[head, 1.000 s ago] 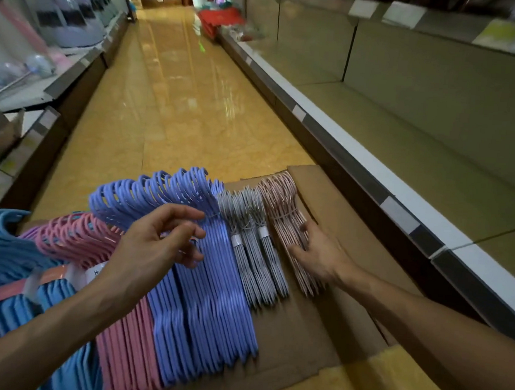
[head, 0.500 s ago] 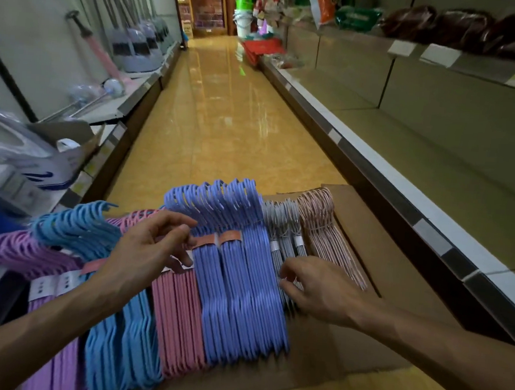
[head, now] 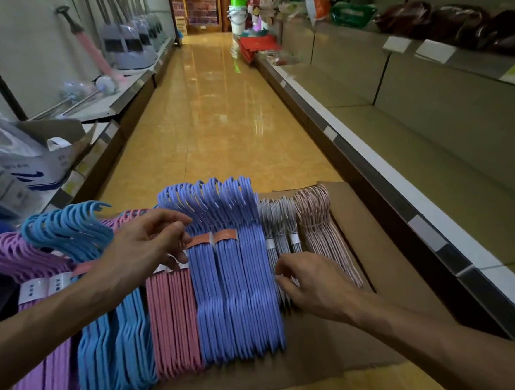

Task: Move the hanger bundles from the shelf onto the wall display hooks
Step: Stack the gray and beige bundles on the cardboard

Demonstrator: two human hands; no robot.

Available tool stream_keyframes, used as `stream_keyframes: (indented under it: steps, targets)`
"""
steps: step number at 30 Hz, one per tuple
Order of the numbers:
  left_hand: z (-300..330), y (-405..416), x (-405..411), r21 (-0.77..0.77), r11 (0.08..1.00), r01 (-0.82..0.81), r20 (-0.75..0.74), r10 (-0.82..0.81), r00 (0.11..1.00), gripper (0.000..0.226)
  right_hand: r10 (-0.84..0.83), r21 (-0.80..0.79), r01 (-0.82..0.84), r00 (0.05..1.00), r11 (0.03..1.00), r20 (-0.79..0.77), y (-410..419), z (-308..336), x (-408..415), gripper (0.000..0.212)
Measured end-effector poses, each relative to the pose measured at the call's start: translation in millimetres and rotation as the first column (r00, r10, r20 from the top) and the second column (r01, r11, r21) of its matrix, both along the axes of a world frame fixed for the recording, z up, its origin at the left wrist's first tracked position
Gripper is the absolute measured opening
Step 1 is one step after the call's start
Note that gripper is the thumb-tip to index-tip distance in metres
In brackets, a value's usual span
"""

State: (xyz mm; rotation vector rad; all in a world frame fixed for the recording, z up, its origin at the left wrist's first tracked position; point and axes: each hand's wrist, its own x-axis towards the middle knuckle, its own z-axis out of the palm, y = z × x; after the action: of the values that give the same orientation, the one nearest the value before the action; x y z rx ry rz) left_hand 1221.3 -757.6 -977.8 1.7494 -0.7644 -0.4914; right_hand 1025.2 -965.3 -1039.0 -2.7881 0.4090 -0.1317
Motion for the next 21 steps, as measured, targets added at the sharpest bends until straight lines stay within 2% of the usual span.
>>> stream_keyframes:
  steps: [5, 10, 14, 21]
  targets:
    - [-1, -38, -10, -0.028, 0.999, 0.037, -0.017, -0.037, 0.999, 0.016, -0.086, 0.017, 0.086, 0.996, 0.996, 0.031, -22, -6, -16, 0.018]
    - [-6, -84, -21, -0.031, 0.991, 0.13, -0.023, -0.131, 0.991, 0.016, -0.255, 0.057, 0.254, 0.966, 0.966, 0.025, -52, -14, -35, 0.017]
    - [-13, -121, -26, -0.007, 0.982, 0.19, 0.016, -0.189, 0.982, 0.016, -0.417, 0.075, 0.421, 0.907, 0.904, -0.06, -77, -25, -45, 0.045]
    - [-13, -189, -20, 0.109, 0.965, 0.237, 0.253, -0.257, 0.933, 0.012, -0.572, 0.196, 0.599, 0.8, 0.776, -0.182, -105, -50, -37, 0.093]
